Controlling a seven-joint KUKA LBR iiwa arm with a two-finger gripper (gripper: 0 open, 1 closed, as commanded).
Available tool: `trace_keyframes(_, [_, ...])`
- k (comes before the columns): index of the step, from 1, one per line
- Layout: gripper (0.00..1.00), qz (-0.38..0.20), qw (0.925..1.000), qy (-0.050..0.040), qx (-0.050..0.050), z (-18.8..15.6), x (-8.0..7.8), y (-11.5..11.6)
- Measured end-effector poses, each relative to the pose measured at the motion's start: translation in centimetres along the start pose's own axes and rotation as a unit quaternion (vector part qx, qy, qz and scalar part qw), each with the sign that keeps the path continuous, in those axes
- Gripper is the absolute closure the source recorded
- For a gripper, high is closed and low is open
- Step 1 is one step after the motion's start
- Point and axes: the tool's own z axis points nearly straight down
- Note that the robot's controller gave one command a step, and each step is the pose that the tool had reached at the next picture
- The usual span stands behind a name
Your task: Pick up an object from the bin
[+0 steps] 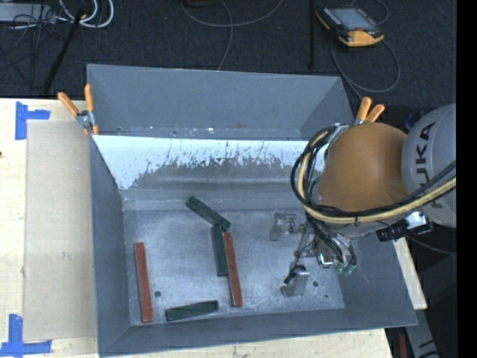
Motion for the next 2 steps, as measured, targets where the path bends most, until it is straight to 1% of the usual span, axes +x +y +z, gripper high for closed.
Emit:
trace_keyframes(1, [0.00, -0.129, 0.9917, -0.0036, -0.001, 11.9, -5.1, 13.2])
trace_keyframes(2, [0.00, -0.224, 0.9745, -0.0051, 0.002, 8.5, -5.7, 4.5])
